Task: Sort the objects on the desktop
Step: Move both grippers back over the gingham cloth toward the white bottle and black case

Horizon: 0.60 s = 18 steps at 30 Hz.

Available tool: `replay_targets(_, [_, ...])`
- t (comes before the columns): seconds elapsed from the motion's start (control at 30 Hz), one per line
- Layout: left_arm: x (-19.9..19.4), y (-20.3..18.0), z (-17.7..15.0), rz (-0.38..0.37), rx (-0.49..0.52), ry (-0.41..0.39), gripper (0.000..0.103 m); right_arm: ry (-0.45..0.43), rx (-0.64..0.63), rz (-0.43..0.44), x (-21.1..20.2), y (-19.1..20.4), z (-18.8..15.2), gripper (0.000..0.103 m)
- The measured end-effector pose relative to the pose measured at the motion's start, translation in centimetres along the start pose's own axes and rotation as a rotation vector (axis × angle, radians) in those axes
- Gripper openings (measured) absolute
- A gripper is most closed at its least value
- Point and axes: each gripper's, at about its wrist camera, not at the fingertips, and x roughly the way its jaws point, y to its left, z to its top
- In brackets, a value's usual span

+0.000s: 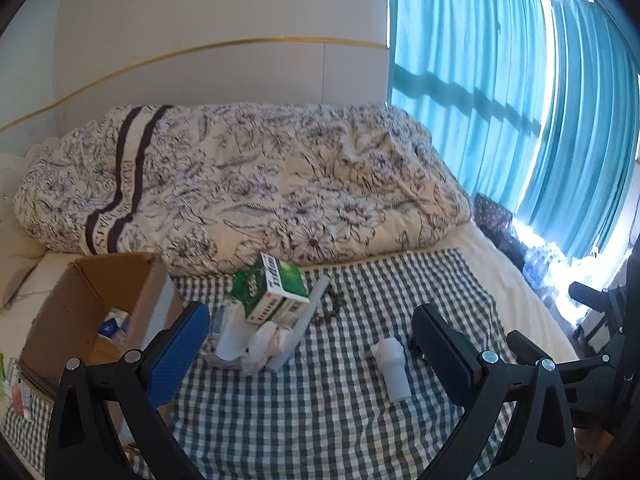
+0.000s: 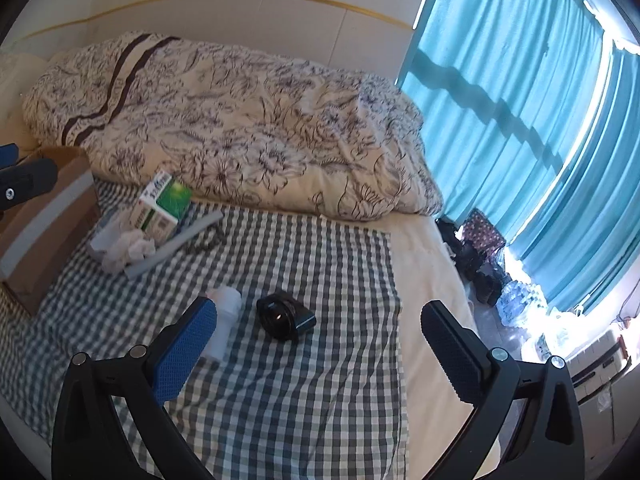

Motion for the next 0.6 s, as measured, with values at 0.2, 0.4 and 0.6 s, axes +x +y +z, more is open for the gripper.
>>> replay_targets(0.2, [5.0,-2.2,-2.2,-0.009,0.028,0.114,0.103,0.064,-0.002,0.027,3.3,-1.1,-1.3,0.103])
replay_targets(0.4, [9.6,-4.4,-4.7,-0.033,0.044,0.205,0.103,0.133,0.015,0.058,6.7,-2.2,-2.4,0.097])
replay_targets(0.6, [14.3,-6.5,-8.0,-0.051,0.068,0.301,0.103,0.18,0.041,0.09,9.8,-3.2,-3.3,0.089])
